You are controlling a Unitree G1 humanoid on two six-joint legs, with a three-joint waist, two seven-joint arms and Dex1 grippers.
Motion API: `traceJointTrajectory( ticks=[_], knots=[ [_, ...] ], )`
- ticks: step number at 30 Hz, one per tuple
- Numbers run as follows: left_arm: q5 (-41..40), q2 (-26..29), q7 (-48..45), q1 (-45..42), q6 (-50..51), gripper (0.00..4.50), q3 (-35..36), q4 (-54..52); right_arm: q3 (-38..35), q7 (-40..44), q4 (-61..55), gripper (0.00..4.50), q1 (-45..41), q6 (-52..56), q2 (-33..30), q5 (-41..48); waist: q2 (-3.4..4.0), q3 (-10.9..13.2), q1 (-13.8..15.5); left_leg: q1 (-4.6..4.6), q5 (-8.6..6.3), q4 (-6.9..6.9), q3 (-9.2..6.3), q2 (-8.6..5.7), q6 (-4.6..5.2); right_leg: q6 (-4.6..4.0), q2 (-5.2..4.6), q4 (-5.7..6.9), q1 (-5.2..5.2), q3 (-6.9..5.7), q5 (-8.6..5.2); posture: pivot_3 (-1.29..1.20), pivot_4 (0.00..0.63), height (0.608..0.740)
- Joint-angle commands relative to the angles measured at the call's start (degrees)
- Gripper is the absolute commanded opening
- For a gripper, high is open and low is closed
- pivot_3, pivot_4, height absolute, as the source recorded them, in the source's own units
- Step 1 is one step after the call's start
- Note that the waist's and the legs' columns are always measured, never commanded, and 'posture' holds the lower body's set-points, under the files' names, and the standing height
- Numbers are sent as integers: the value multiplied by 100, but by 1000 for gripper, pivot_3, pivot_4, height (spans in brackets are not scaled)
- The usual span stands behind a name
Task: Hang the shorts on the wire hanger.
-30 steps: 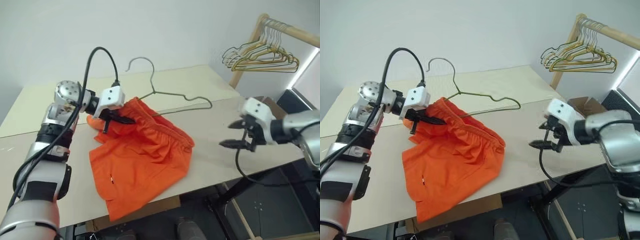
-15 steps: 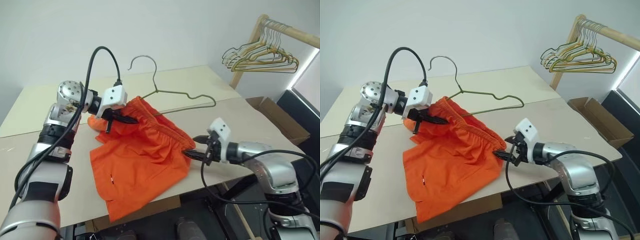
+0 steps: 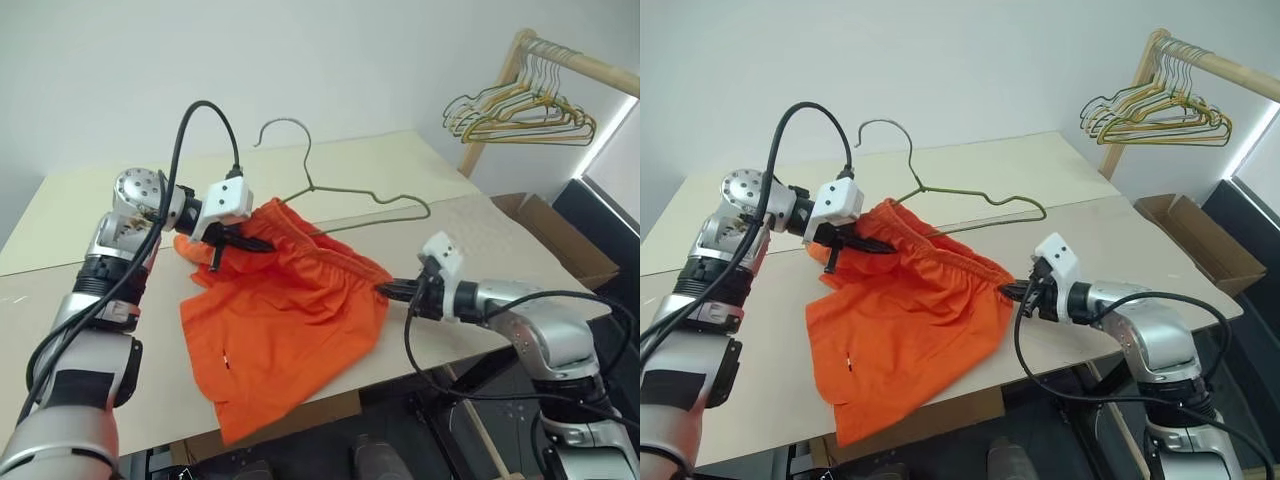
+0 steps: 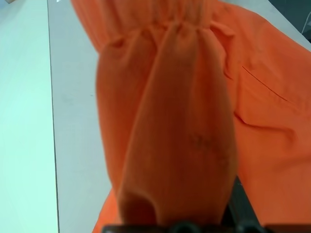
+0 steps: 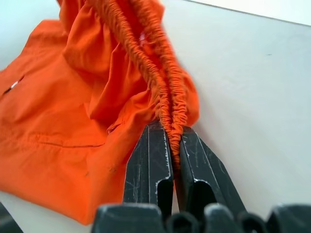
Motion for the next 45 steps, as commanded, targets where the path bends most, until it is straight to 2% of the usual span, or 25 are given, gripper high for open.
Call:
traceJointTrajectory(
  ticks=[1,5,9,13,16,20,25,27,31,35,41,45],
  knots=[
    [-511,171,-161,98,171,37,443,-408,-306,223,327,17,-332,-169,-479,17,0,0,-1,-1,0,0,0,0,0,0,-1,0,0,0,0,-155,0,740],
    [-1179,617,-385,370,336,37,288,-854,-242,753,993,17,-646,-578,-1081,-110,0,0,-4,0,0,0,3,1,0,0,-1,-6,0,1,0,-151,0,740],
    [-1186,1108,-385,553,-105,37,-210,-909,-73,1238,1467,17,-1038,-898,-1548,-235,0,0,-9,3,0,0,3,2,0,0,0,-6,1,1,0,-147,0,740],
    [-530,982,-60,516,-409,37,-256,-527,75,1621,1676,17,-1215,-1141,-1845,-257,0,0,26,4,0,0,9,1,0,0,-1,-9,6,-1,0,-149,0,740],
    [-490,832,192,417,-174,37,-150,-348,143,1801,1698,17,-1222,-1237,-1972,-239,0,0,40,1,0,3,14,-1,0,0,-3,-11,5,-2,0,-154,0,740],
    [-945,644,82,329,201,37,151,-326,166,1872,1656,17,-1161,-1250,-2045,-184,0,0,35,-1,0,3,13,-1,1,0,-3,-11,4,-2,0,-154,0,740],
    [-2018,563,-315,372,1530,37,586,-750,151,1922,1559,17,-1045,-1211,-2050,-111,0,0,-5,2,0,3,11,2,1,0,0,-7,3,-2,0,-164,0,740],
    [-2138,582,-371,396,1820,37,649,-902,157,1918,1549,17,-1019,-1198,-2045,-112,0,0,-15,0,-1,3,9,2,1,0,0,-7,1,-2,0,-164,0,740],
    [-1576,662,-221,551,1289,37,458,-904,147,1942,1543,17,-1012,-1182,-2059,-93,0,0,-14,2,0,3,7,1,1,0,0,-7,3,-1,0,-165,0,740],
    [-1034,767,115,545,1308,37,296,-798,110,2003,1628,17,-1016,-1207,-2134,-107,0,0,-9,2,0,3,9,1,1,0,0,-7,3,-1,0,-166,0,740],
    [-779,718,428,510,1477,37,310,-635,65,2066,1642,17,-966,-1234,-2205,-120,0,0,-3,2,0,3,9,1,1,0,-1,-9,3,-1,0,-166,0,740],
    [-711,870,18,731,814,37,259,-603,91,2083,1725,17,-1033,-1273,-2248,-167,0,0,-7,2,-1,3,10,1,1,0,-1,-9,2,-1,0,-166,0,740]
  ],
)
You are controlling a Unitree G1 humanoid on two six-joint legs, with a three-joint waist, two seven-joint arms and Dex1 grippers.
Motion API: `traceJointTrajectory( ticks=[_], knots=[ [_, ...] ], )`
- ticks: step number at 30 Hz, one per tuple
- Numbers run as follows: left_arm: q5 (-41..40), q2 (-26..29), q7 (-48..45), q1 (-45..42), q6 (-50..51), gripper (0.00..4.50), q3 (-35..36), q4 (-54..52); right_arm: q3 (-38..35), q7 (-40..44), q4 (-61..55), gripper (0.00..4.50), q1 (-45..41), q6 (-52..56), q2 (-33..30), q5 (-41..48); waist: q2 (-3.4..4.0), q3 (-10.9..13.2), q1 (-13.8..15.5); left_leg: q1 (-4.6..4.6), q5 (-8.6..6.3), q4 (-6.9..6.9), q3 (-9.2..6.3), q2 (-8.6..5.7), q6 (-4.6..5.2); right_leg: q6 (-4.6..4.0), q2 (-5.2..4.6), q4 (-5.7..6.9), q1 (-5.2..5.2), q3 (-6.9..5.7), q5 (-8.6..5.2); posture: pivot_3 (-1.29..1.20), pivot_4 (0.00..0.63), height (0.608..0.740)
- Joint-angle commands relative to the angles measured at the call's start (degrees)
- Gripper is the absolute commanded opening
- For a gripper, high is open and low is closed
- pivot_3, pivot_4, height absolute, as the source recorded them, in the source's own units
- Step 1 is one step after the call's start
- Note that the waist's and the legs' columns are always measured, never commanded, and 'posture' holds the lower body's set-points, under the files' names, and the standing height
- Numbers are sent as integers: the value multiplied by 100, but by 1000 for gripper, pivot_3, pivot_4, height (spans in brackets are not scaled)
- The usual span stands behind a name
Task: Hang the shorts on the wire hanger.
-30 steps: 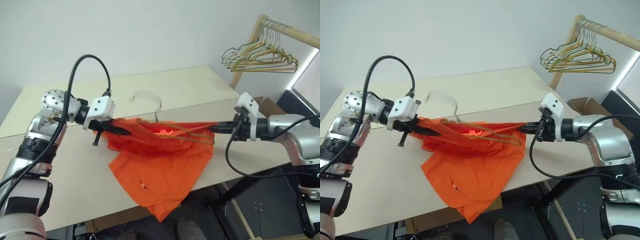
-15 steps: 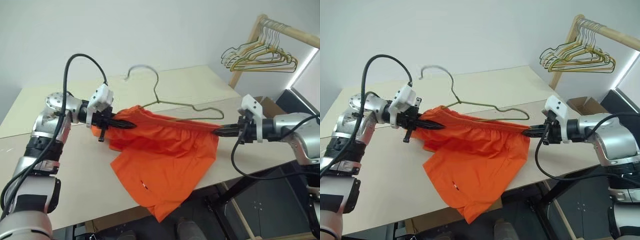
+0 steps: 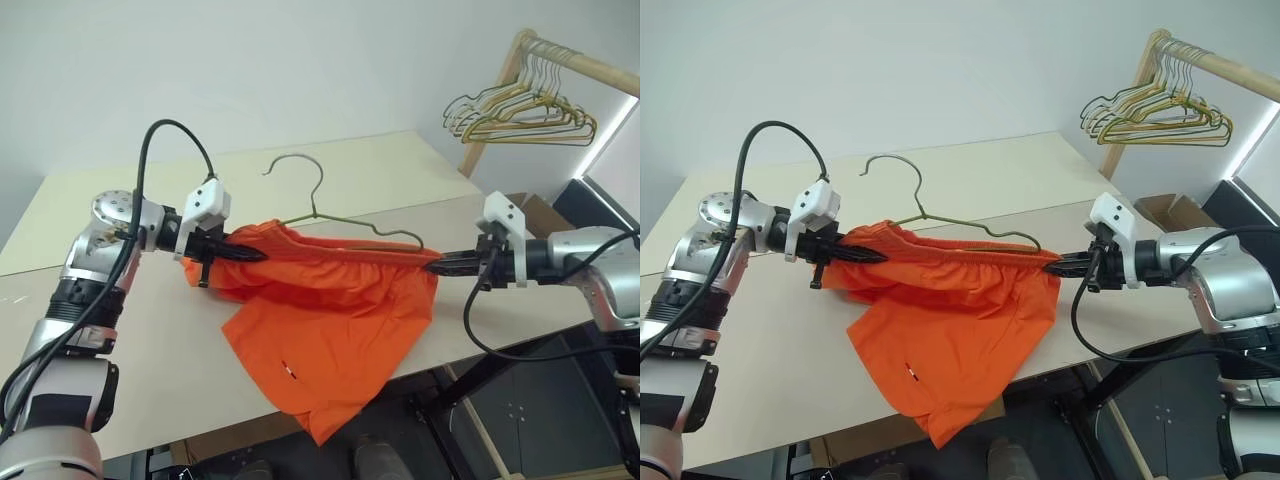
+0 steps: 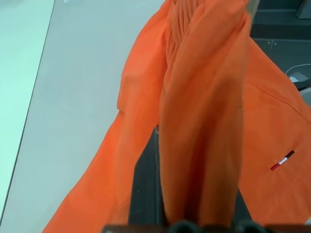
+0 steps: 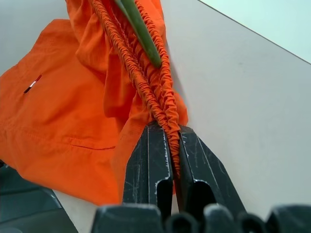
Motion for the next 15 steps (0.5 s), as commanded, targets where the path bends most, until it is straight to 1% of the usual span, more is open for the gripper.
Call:
traceJointTrajectory(
  ticks=[1,4,5,7,11,15],
  knots=[
    [266,419,-241,106,-448,37,114,231,-306,-23,274,17,-56,-65,-353,-206,0,0,-4,0,0,0,1,0,0,0,0,0,0,0,0,-168,0,740],
    [702,532,-287,187,-1223,37,-128,490,-295,-5,330,17,-148,-129,-368,-245,0,0,-7,2,0,0,3,0,0,0,0,1,0,0,0,-168,0,740],
    [794,540,-255,185,-1322,37,-181,562,-290,11,332,17,-172,-145,-373,-250,0,0,-6,2,0,0,2,0,0,0,0,1,0,0,0,-168,0,740],
    [1020,452,86,105,-1262,37,-262,699,-260,72,263,17,-175,-208,-403,-263,0,0,0,1,0,0,3,0,0,0,0,0,0,0,0,-168,0,740],
    [1258,393,342,-12,-1318,37,-404,897,-270,172,-33,17,-78,-237,-446,-196,0,0,13,-2,0,0,2,-1,0,0,-2,-2,0,-1,0,-175,0,740],
    [1226,200,363,-108,-1280,37,-471,887,-259,165,-660,17,-181,21,-330,50,0,0,-1,-1,0,0,1,-1,0,0,-1,1,-1,0,0,-179,0,740]
  ],
)
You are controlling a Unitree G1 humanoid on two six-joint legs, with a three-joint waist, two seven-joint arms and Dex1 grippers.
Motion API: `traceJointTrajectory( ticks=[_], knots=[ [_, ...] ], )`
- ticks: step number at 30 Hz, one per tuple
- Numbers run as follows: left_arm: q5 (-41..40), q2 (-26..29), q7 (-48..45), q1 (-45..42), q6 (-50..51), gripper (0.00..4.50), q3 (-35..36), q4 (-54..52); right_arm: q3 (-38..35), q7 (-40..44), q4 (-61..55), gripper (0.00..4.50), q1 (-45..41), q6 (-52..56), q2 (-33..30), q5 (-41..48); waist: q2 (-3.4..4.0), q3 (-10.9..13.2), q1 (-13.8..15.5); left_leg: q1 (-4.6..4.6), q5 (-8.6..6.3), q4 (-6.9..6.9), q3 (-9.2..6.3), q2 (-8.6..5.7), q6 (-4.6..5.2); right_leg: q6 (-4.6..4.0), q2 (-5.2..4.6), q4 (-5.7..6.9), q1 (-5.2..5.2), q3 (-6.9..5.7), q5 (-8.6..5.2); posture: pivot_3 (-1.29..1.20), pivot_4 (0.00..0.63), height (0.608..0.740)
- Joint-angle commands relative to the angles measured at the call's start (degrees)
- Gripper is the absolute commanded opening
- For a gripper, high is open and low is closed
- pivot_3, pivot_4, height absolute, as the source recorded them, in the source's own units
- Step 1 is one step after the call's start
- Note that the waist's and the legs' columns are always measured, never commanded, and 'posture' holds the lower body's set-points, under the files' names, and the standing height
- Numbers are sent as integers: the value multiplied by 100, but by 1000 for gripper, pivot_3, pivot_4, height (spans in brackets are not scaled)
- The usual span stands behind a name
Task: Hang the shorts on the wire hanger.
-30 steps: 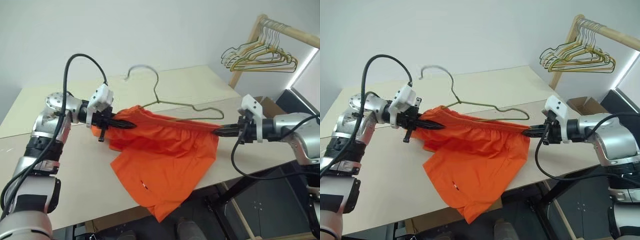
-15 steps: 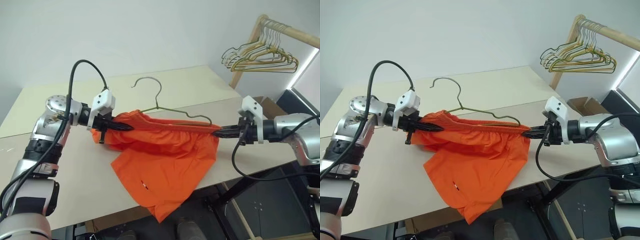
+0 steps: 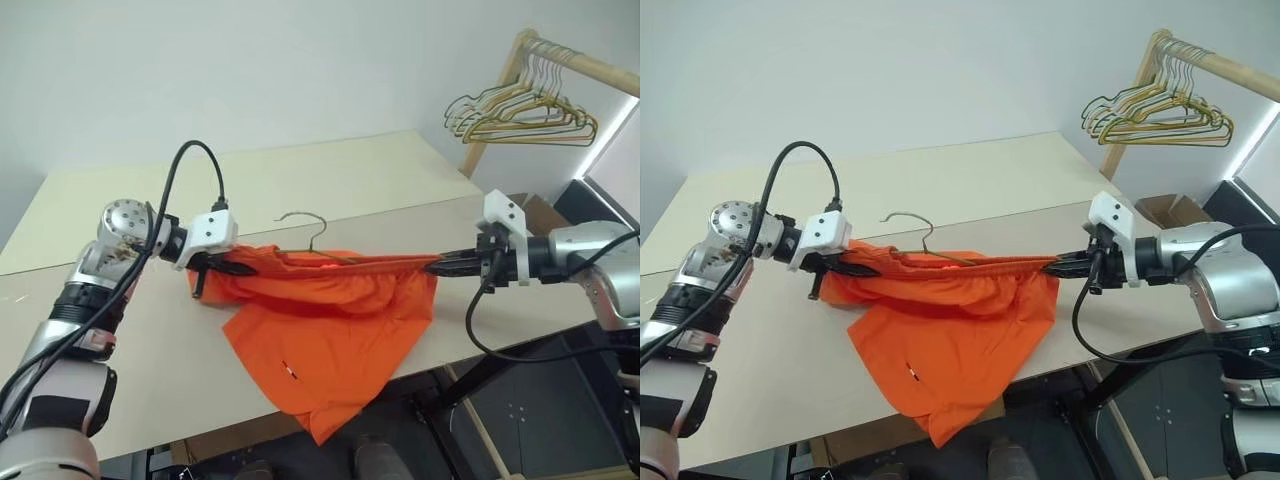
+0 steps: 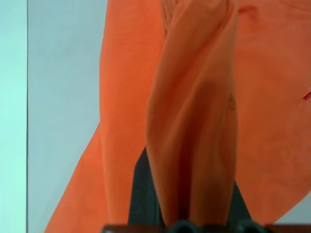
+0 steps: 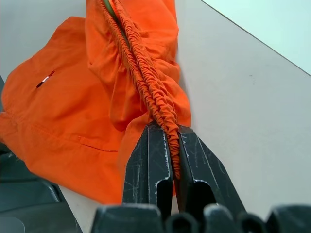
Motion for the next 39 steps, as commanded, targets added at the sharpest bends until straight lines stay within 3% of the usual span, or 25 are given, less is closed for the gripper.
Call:
traceJointTrajectory(
  ticks=[1,6,13,19,31,34,39],
  knots=[
    [283,32,95,-136,95,37,25,208,-247,-77,-419,17,-193,250,-219,58,0,0,-6,0,0,0,0,0,0,0,1,0,0,-1,0,-179,0,740],
    [220,-305,182,-336,352,37,116,206,-39,-158,-701,1579,-221,416,-156,-59,0,0,-7,0,0,0,0,0,0,0,1,1,0,0,0,-181,0,740],
    [178,-357,140,-360,445,37,219,186,-355,-317,-449,3926,-364,370,-170,-79,0,0,-9,-1,0,0,1,0,0,0,0,0,-1,-2,0,-182,0,740],
    [114,-409,64,-355,497,37,251,73,-232,-569,-903,3926,-817,669,306,225,0,0,-35,1,0,0,-4,4,0,0,4,2,-3,-1,0,-188,0,740],
    [158,-463,-57,-392,500,37,247,-4,1288,-1438,-633,3926,-2043,1296,2154,-293,1,-1,-53,-8,0,2,-36,-2,0,0,-3,16,-7,0,2,-185,0,740],
    [155,-457,-63,-384,510,37,262,-17,1393,-1536,-378,3399,-2123,1218,2394,-419,1,-1,-47,-8,1,4,-41,-2,-1,0,-4,20,-7,-3,2,-180,0,740],
    [159,-409,-36,-363,509,37,299,-57,1315,-1435,-303,1775,-2058,1000,2465,-410,1,-1,-60,-11,0,4,-44,-4,-1,1,-5,22,-8,-3,2,-166,0,740]
  ],
)
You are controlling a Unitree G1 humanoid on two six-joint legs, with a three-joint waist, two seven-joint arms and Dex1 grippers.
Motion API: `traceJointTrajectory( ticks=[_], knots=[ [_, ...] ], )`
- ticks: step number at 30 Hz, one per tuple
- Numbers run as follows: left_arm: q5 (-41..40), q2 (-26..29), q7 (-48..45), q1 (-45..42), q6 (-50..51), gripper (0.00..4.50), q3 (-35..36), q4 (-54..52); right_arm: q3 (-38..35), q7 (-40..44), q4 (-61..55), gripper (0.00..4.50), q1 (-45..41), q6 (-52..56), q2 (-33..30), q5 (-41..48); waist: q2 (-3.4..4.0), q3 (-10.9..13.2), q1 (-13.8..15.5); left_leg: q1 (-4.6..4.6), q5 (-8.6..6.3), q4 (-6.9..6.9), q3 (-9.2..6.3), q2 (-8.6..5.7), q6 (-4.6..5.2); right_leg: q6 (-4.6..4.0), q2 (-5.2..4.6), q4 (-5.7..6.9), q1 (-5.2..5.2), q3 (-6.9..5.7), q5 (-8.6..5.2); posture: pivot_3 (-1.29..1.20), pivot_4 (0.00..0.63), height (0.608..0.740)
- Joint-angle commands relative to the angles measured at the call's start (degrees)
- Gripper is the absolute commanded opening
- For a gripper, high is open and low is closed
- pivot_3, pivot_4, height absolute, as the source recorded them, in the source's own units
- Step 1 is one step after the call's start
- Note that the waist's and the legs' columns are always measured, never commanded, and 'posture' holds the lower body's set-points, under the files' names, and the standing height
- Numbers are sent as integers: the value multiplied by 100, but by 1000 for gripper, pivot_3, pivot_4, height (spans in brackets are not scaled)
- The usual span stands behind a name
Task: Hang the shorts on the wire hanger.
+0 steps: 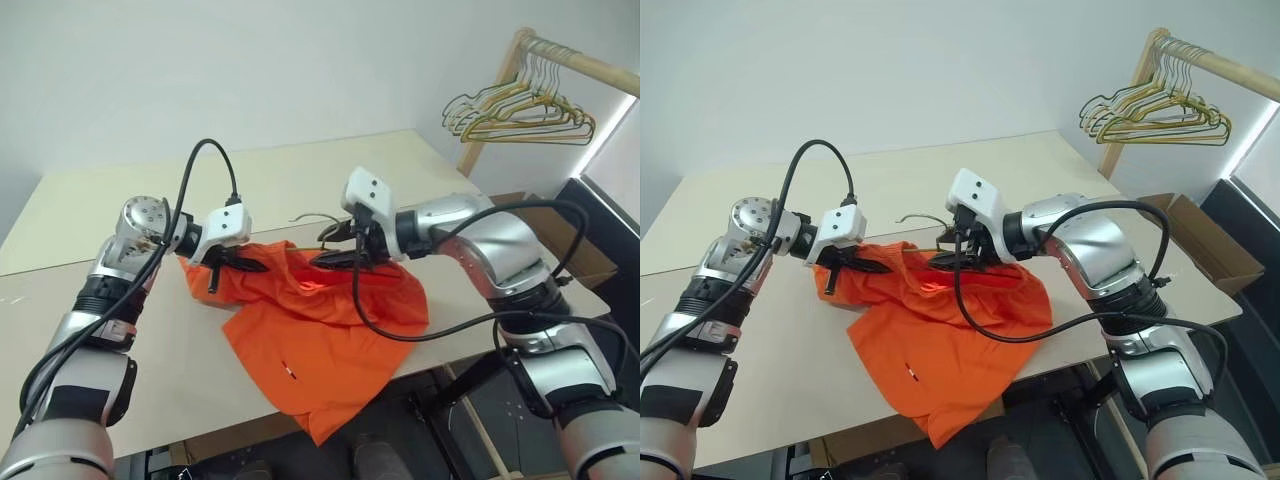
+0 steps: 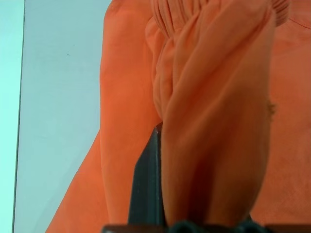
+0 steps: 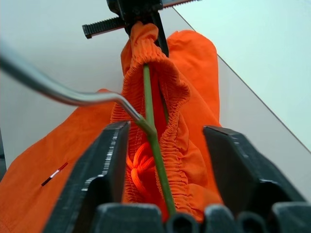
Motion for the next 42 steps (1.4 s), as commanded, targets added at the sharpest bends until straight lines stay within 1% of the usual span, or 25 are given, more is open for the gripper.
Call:
traceJointTrajectory(
  ticks=[1,5,7,11,12,14,16,18,21,22,27,30,35,40,41,42],
  knots=[
    [-68,91,40,-107,-4,37,207,-204,-221,66,-7,1378,-61,-256,-3,-16,0,0,-13,0,0,0,-1,0,0,0,0,0,0,0,0,-166,0,740],
    [-113,81,74,-79,-26,37,263,-239,-263,131,29,61,16,-450,-42,-41,0,0,-36,2,0,0,-3,0,0,0,1,-1,0,0,0,-166,0,740],
    [-164,67,118,-68,44,37,321,-285,-285,195,30,61,59,-554,-64,-23,0,0,-43,2,0,0,-5,1,0,0,2,0,0,-1,0,-160,0,740],
    [-453,36,79,-127,400,1006,527,-413,-308,318,65,0,121,-723,-121,-27,0,0,-49,1,0,0,-7,1,0,0,2,0,0,-2,0,-156,0,740],
    [-539,47,48,-132,499,1405,595,-455,-320,344,83,0,136,-762,-135,-35,0,0,-50,1,0,0,-7,1,0,0,2,0,0,-2,0,-156,0,740],
    [-676,98,-8,-118,607,1990,718,-499,-351,419,93,0,171,-812,-184,-28,0,0,-55,1,0,0,-7,0,0,0,1,0,0,-2,0,-155,0,740],
    [-744,157,-35,-83,628,2693,811,-488,-377,488,100,0,201,-827,-245,-11,0,0,-57,2,0,0,-8,1,0,0,2,0,0,-2,0,-153,0,740],
    [-805,215,-64,15,532,3278,906,-478,-394,564,97,0,246,-849,-340,-2,0,0,-59,2,0,0,-8,1,0,0,2,-1,0,-2,0,-154,0,740],
    [-724,224,88,235,132,4306,982,-466,-439,680,54,0,298,-860,-460,35,0,0,-58,2,0,0,-9,1,0,0,1,-1,0,-2,0,-157,0,740],
    [-618,257,110,285,6,4451,925,-424,-460,714,38,0,305,-844,-487,53,0,0,-57,2,0,0,-9,1,0,0,1,-2,0,-2,0,-157,0,740],
    [-222,302,229,391,-348,4451,706,-163,-525,838,-3,0,336,-813,-594,74,0,0,-56,3,0,0,-8,1,0,0,1,-3,0,-2,0,-162,0,740],
    [-89,176,464,273,-418,3894,683,141,-562,887,4,0,319,-776,-617,103,0,0,-57,2,0,0,-8,0,0,0,0,-3,0,-2,0,-164,0,740],
    [-128,124,414,262,-443,2258,700,210,-609,954,-4,0,308,-730,-667,124,0,0,-62,0,0,0,-8,0,0,0,0,-3,0,-3,0,-167,0,740],
    [-136,171,351,289,-479,514,712,225,-653,1017,-33,0,336,-689,-738,146,0,0,-76,1,0,0,-9,0,0,0,0,-3,0,-3,0,-169,0,740],
    [-147,177,331,287,-492,207,720,226,-659,1032,-38,0,345,-683,-749,149,0,0,-77,1,0,0,-9,0,0,0,0,-3,0,-3,0,-169,0,740],
    [-154,180,317,285,-501,42,726,226,-662,1042,-41,0,350,-680,-754,150,0,0,-78,1,0,0,-9,0,0,0,0,-3,0,-3,0,-169,0,740]
  ],
)
